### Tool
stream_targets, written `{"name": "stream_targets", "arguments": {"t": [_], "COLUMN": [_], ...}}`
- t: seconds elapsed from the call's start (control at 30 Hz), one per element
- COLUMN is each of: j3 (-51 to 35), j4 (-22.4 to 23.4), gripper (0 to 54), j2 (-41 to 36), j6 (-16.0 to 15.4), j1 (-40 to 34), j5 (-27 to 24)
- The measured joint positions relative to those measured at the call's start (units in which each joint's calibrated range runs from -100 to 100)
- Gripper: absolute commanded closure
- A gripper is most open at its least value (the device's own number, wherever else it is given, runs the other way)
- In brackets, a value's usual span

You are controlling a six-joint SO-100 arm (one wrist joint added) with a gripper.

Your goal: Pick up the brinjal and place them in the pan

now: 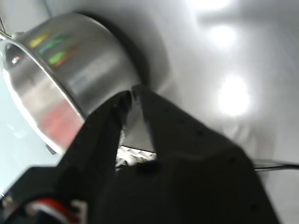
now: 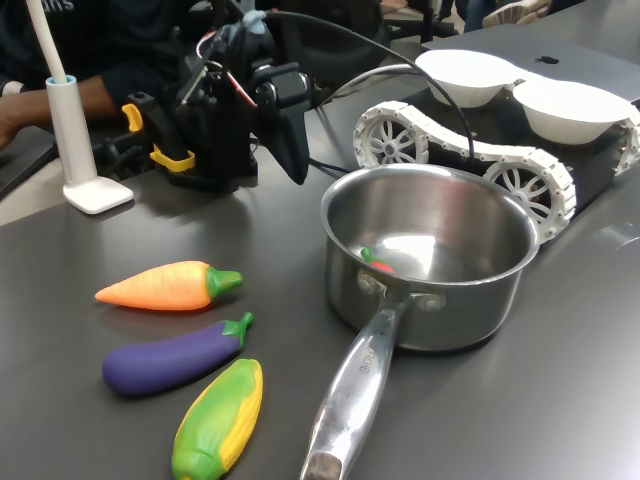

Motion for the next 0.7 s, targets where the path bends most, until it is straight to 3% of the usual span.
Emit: {"name": "stream_targets", "arguments": {"t": [0.27,0.7], "j3": [-11.40,-25.61], "j4": [4.42,6.46], "gripper": [53.3,51.9], "j2": [6.06,15.99], "j6": [-3.86,-4.50], "j1": [7.92,19.36], "j5": [2.20,4.05]}}
